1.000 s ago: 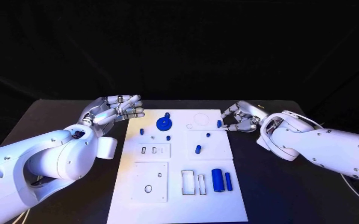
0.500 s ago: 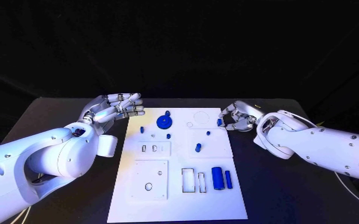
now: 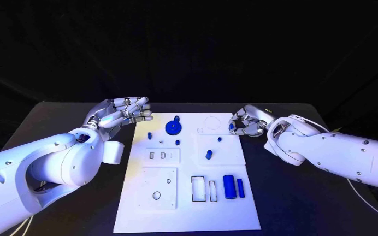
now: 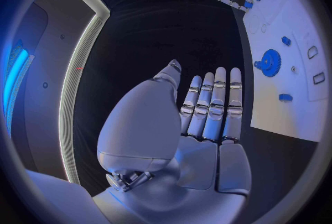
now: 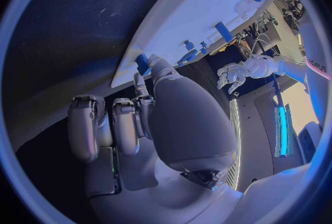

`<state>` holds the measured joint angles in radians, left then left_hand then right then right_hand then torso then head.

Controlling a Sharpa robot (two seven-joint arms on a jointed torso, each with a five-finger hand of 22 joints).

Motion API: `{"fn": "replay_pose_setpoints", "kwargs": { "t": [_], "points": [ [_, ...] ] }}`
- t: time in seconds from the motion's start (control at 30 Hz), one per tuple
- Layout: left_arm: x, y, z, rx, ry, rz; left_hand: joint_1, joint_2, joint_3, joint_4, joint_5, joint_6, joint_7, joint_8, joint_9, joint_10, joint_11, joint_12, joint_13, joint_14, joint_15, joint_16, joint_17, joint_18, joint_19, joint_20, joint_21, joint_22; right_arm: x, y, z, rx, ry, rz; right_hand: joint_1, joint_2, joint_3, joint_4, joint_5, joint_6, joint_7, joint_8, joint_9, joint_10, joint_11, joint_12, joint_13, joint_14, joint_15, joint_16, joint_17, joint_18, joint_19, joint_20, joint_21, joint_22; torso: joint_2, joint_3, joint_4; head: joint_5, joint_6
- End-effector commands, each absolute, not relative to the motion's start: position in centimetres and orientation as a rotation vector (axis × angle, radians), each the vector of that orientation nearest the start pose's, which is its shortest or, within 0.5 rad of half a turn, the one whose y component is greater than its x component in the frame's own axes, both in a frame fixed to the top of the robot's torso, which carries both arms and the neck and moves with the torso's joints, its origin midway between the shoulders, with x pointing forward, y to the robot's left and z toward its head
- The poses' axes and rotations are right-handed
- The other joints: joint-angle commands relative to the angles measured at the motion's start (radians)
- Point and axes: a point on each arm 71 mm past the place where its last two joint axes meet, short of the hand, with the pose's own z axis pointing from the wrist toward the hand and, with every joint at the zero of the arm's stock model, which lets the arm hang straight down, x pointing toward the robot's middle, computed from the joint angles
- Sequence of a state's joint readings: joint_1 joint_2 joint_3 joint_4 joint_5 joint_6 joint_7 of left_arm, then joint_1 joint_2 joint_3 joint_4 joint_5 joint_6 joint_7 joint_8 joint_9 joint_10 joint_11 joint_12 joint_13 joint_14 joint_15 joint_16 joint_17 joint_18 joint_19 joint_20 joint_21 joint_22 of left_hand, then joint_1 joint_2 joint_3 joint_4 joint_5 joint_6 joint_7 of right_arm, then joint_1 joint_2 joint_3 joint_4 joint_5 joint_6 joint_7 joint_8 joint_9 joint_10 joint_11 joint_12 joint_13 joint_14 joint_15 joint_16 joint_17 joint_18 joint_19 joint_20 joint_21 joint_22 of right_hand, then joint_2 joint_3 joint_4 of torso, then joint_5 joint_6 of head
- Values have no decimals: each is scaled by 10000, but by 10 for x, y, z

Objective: Assemble the parts on the task board

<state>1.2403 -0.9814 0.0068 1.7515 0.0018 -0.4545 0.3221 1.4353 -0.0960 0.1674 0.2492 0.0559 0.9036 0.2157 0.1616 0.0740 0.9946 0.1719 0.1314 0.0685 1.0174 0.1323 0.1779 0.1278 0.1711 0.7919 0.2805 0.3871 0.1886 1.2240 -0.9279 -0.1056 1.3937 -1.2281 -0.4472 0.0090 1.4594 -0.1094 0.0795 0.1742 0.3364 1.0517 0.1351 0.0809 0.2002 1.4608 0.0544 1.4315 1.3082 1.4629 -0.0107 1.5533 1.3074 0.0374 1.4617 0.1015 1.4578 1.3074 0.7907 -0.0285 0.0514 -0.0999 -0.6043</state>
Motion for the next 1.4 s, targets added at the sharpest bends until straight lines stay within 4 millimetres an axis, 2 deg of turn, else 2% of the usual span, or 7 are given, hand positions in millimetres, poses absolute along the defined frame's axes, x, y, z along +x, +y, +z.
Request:
{"fn": "replay_pose_setpoints", "kwargs": {
  "t": [0.03, 0.33, 0.73, 0.87, 1.23, 1.4],
  "points": [
    [458, 215, -130, -11253, 13855, -15289, 82, -1, -38, -39, -62, -9, 33, -46, -16, -14, 29, -33, -8, 34, 52, -57, 9, 88, -72, 1, 69, 13, 502, -288, -195, 1045, 16167, 5874, 15, 112, 99, -7, -68, 132, -26, 52, 25, 88, -40, 88, 1275, 1004, -57, 47, 2331, -43, 222, -63, 69, 1601, -1, 4, -6, 3, -15],
    [458, 214, -130, -11258, 13867, -15289, 82, -1, -38, -39, -62, -9, 33, -46, -16, -14, 29, -33, -8, 34, 52, -57, 9, 88, -72, 1, 69, 13, 503, -287, -196, 1044, 16260, 5852, 82, 148, 203, -62, -103, 234, -75, 72, 33, 126, -83, 136, 1324, 1015, -93, 65, 2373, -55, 256, -94, 107, 1644, -2, 12, -13, -14, -25],
    [458, 214, -130, -11269, 13886, -15279, 88, 8, -44, -46, -62, -8, 38, -58, -19, -11, 31, -49, -8, 39, 53, -71, 13, 88, -80, 2, 75, 15, 504, -288, -198, 1071, 16329, 5793, 102, 149, 253, -92, -119, 292, -96, 83, 38, 142, -102, 155, 1344, 1020, -111, 74, 2394, -61, 274, -113, 126, 1667, -3, 6, -5, -37, -50],
    [458, 214, -130, -11273, 13889, -15275, 88, 8, -44, -46, -62, -8, 38, -58, -19, -11, 31, -49, -8, 39, 53, -71, 13, 88, -80, 2, 75, 15, 504, -288, -197, 1078, 16236, 5803, 85, 197, 334, -105, -132, 477, -164, 155, 67, 179, -156, 197, 1387, 1027, -151, 85, 2421, -75, 313, -146, 171, 1716, -9, 6, -3, -34, -64],
    [458, 215, -130, -11278, 13888, -15265, 87, 12, -46, -47, -62, -9, 40, -62, -20, -12, 33, -55, -8, 39, 53, -75, 14, 88, -83, 2, 77, 15, 503, -284, -193, 1145, 15616, 5908, -120, 357, 511, -99, -90, 1103, -479, 472, 217, 378, -416, 406, 1602, 1070, -370, 160, 2597, -144, 501, -332, 394, 1946, -9, 8, -1, -25, -83],
    [458, 215, -130, -11281, 13888, -15258, 87, 12, -46, -47, -62, -9, 40, -62, -20, -12, 33, -55, -8, 39, 53, -75, 14, 88, -83, 2, 77, 15, 501, -281, -190, 1179, 15376, 5945, -185, 373, 536, -96, -17, 1188, -544, 533, 255, 420, -475, 451, 1651, 1078, -423, 175, 2632, -161, 546, -385, 449, 2002, -19, 3, 4, -6, -78]
  ]
}}
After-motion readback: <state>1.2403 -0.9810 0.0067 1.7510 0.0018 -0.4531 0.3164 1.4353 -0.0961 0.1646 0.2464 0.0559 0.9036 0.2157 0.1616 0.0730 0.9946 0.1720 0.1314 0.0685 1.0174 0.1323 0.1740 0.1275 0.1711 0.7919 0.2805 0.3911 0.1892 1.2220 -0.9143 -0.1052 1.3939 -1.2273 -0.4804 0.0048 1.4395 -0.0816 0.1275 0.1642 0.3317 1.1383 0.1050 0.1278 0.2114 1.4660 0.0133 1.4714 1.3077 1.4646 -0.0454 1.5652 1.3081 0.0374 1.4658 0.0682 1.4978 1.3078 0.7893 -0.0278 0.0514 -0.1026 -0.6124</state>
